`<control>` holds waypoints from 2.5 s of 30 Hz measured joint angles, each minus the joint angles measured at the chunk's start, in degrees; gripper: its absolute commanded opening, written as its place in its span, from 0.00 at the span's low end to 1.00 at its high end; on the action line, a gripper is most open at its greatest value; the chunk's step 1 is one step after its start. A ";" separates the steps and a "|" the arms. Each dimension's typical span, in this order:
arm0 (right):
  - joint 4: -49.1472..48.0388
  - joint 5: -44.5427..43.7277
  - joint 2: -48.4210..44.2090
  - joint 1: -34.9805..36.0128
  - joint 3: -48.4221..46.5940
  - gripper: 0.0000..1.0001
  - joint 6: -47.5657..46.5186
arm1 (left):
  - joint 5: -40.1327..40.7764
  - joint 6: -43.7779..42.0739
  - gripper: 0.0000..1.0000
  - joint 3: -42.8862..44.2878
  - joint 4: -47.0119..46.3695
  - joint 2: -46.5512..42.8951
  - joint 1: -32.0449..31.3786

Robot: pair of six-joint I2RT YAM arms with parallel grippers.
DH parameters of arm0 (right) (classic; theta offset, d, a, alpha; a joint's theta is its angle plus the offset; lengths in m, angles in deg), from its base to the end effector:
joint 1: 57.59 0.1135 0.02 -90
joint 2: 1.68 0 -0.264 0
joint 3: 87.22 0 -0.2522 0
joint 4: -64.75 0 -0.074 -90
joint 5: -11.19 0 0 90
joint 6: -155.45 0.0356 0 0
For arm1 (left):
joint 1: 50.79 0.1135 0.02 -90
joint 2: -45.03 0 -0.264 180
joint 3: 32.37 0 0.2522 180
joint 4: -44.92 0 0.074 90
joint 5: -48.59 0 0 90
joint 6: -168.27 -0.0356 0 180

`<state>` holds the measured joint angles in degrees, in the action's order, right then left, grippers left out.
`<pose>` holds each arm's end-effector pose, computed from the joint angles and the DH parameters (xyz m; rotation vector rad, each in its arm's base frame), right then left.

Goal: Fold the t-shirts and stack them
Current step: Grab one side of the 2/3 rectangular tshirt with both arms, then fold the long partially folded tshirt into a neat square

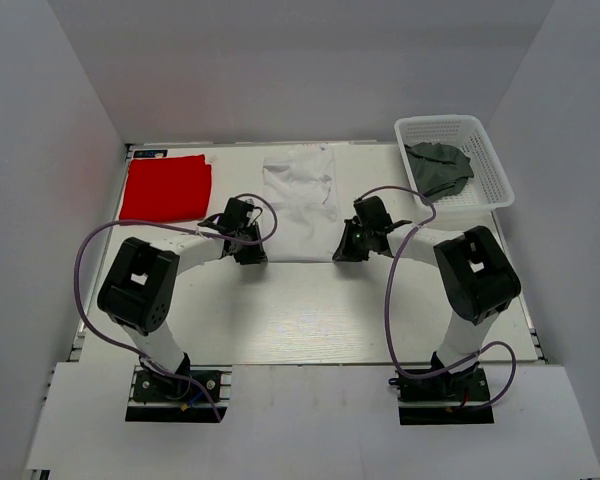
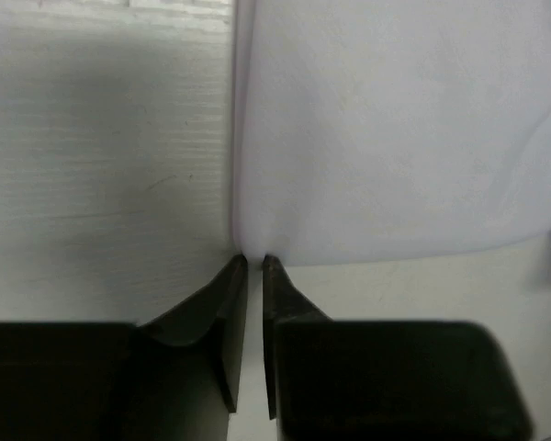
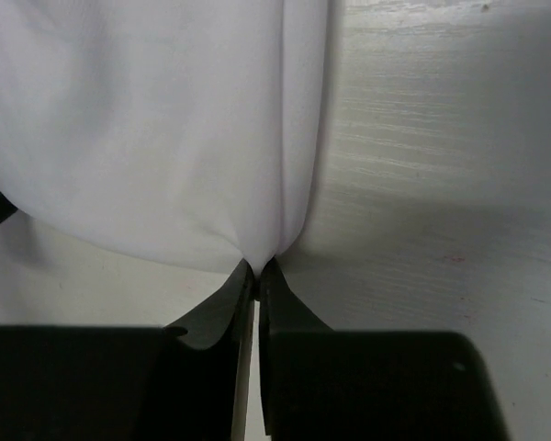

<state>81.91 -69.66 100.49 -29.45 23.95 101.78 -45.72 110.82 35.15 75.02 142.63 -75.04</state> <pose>0.3111 0.1728 0.1487 0.1095 2.5599 0.6638 0.2976 -0.1370 0.1538 -0.1676 2.6814 -0.4292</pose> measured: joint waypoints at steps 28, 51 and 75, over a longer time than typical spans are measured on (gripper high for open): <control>16.55 10.67 -41.05 6.97 15.89 0.00 -14.08 | -17.53 3.37 0.00 -15.76 12.22 -47.10 -5.92; 13.00 -2.69 -24.04 4.74 -6.01 0.00 -10.49 | 5.20 5.05 0.00 -1.16 11.26 -35.65 -5.16; 14.75 1.75 10.54 -3.43 -37.66 0.00 -13.07 | 20.96 3.39 0.00 20.52 8.79 -0.13 0.98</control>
<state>96.66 -67.91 111.02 -32.88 -13.71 88.71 -24.76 114.21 55.68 83.81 142.50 -74.06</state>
